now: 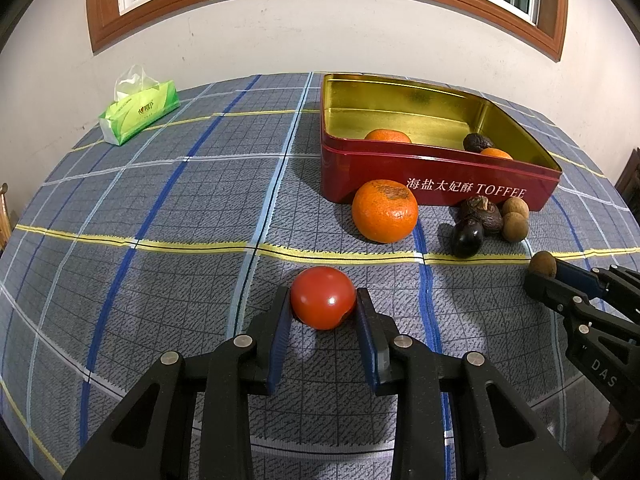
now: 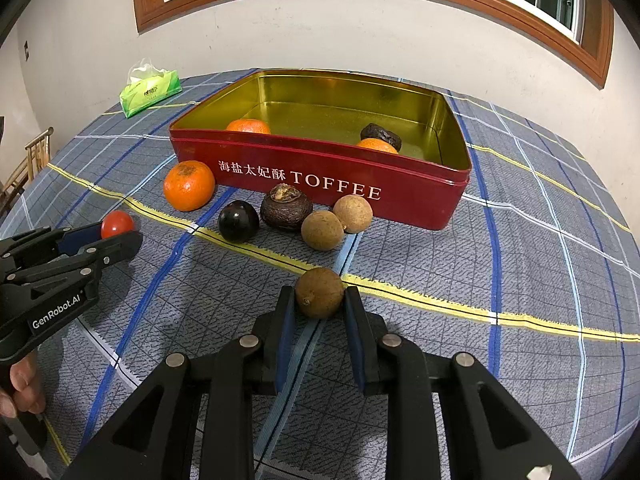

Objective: Organize fruits
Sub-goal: 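Lift both held fruits and carry them over the red tin, then lower both fruits into the tin and open both tools, then withdraw both open tools from the tin, then move left tool to the tangerine while right tool grasps a brown round fruit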

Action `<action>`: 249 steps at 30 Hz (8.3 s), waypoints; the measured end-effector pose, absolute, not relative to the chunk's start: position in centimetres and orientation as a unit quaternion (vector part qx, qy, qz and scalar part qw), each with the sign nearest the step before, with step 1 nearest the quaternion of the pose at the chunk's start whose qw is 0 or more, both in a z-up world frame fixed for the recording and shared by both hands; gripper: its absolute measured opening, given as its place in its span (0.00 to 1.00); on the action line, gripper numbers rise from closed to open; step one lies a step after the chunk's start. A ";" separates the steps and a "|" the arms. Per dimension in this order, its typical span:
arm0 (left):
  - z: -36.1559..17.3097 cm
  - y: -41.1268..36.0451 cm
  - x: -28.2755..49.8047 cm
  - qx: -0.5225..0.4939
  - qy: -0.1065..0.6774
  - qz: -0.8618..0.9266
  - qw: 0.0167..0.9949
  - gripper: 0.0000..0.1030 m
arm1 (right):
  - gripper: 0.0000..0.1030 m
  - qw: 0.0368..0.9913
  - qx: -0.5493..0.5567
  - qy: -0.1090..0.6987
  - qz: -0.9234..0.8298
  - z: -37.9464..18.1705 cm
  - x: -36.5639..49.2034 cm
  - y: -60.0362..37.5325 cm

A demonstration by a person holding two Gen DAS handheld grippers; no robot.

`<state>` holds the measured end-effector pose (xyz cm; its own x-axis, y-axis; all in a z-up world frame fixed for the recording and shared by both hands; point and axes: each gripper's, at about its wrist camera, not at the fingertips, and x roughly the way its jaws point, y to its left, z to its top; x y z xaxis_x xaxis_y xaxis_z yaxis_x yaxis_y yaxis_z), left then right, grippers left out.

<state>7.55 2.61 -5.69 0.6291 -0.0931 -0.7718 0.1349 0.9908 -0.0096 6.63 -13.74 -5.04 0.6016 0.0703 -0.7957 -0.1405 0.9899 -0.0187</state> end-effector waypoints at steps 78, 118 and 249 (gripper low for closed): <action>0.3 -1.8 18.0 0.021 0.420 -0.111 0.901 0.31 | 0.22 0.904 -0.031 0.423 0.063 0.4 15.1 -17.1; -2.1 -1.8 19.8 0.027 0.447 -0.099 0.889 0.32 | 0.26 0.894 -0.033 0.445 0.044 -2.0 17.6 -17.0; -5.6 0.9 8.5 0.017 0.450 -0.076 0.890 0.53 | 0.51 0.888 0.020 0.457 -0.048 -5.4 8.1 -17.8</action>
